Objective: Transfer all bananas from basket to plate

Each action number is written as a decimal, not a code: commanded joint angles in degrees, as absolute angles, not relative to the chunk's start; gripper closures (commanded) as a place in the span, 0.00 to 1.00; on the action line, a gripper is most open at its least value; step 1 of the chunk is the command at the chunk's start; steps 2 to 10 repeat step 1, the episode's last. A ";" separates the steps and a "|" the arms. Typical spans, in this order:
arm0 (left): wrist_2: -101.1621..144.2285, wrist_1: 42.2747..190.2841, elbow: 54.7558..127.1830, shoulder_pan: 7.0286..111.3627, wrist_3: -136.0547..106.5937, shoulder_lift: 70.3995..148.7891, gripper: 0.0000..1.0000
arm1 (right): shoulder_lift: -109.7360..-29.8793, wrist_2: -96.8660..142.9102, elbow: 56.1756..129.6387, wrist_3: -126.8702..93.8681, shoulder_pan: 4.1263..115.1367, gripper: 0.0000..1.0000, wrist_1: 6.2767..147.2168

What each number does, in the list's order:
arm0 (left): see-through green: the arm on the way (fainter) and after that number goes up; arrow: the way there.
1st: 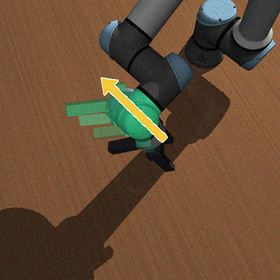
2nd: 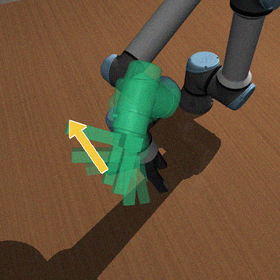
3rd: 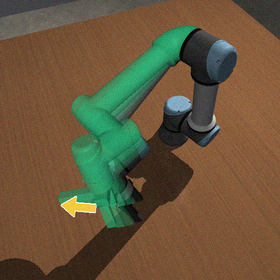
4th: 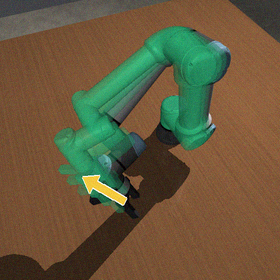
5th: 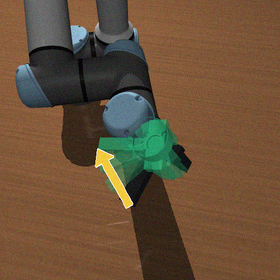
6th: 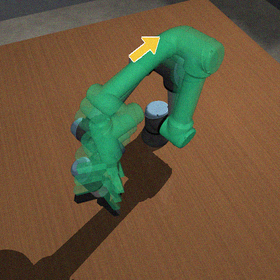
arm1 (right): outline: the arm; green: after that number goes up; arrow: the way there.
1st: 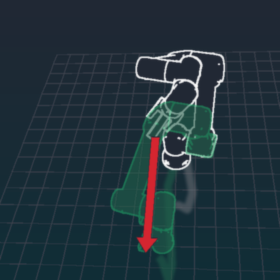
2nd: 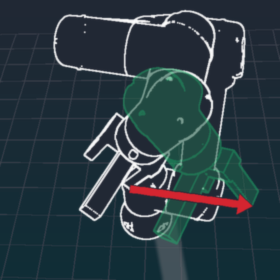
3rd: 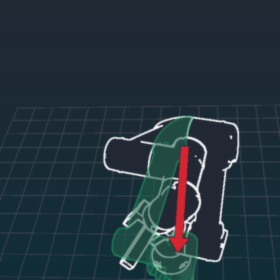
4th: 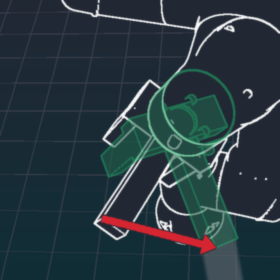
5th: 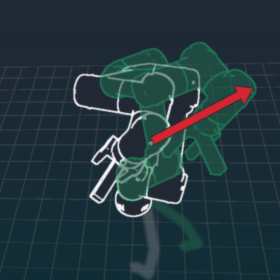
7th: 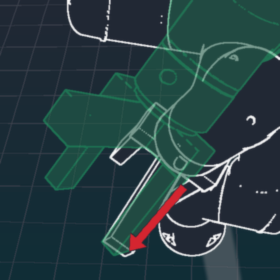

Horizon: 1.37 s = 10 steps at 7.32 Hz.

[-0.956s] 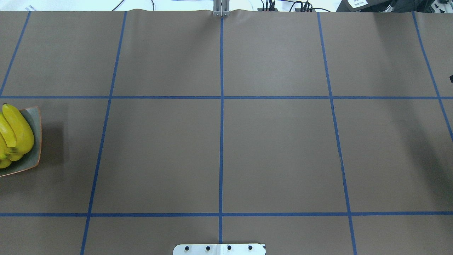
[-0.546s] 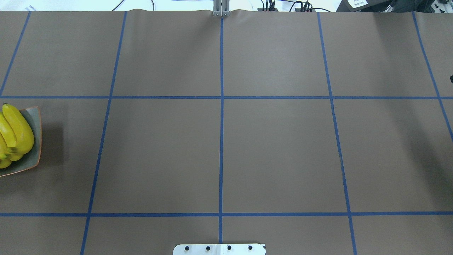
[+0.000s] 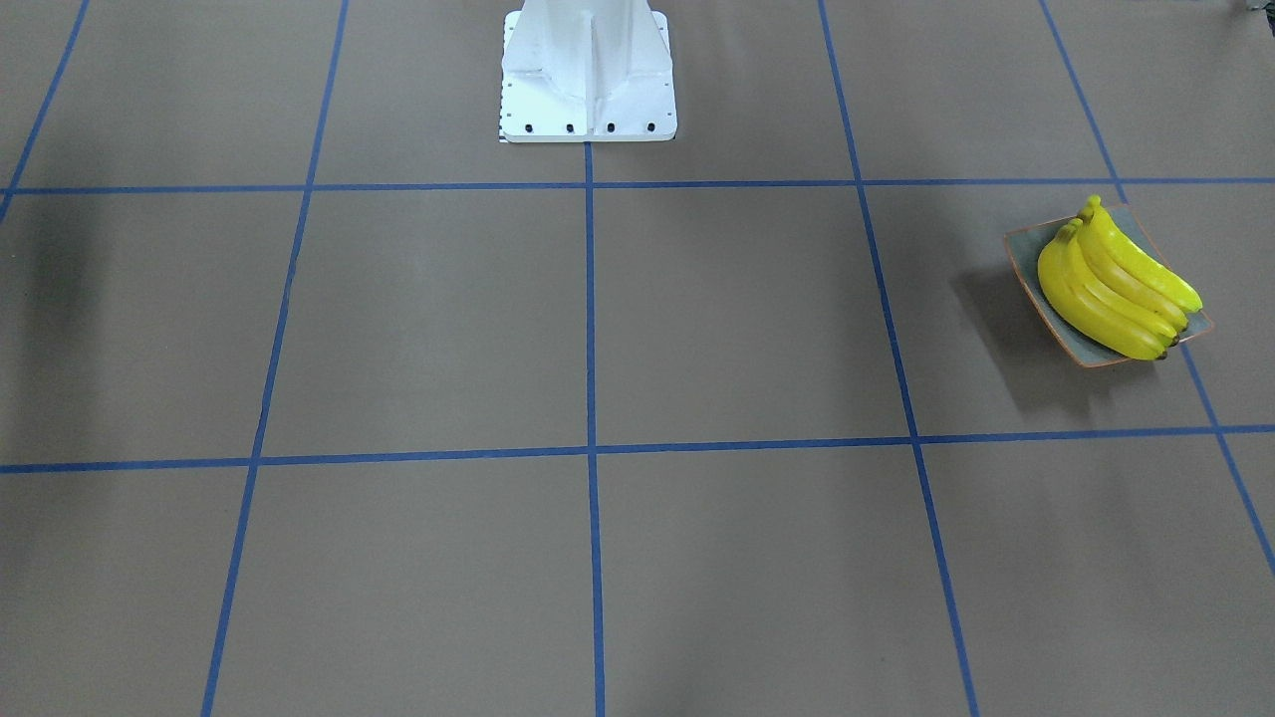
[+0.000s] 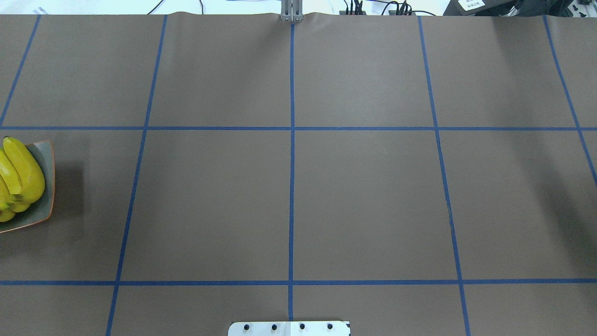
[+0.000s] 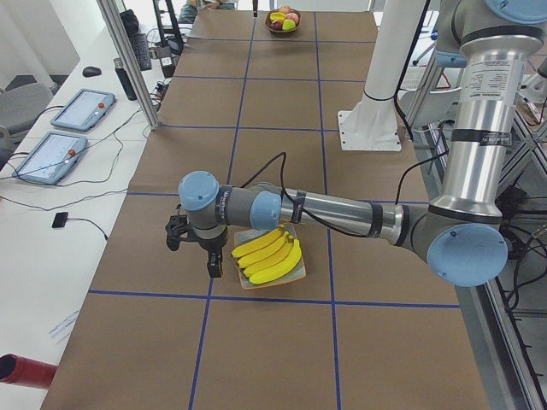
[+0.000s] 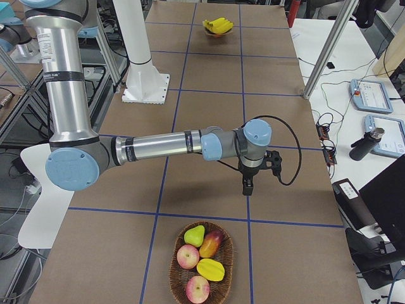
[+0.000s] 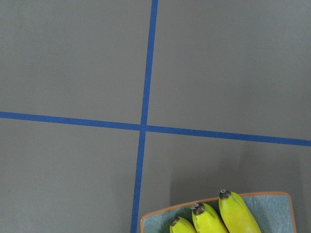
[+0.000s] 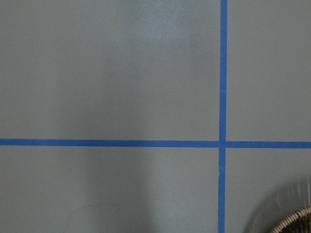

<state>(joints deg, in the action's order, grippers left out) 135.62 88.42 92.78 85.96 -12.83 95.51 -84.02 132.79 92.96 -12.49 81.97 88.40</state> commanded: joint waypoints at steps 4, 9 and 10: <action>135.62 88.42 92.73 85.96 -12.83 95.45 0.00 | -83.94 132.71 92.99 -12.48 81.83 0.00 88.59; 135.62 88.42 92.73 85.96 -12.83 95.45 0.00 | -83.94 132.71 92.99 -12.48 81.83 0.00 88.59; 135.62 88.42 92.73 85.96 -12.83 95.45 0.00 | -83.94 132.71 92.99 -12.48 81.83 0.00 88.59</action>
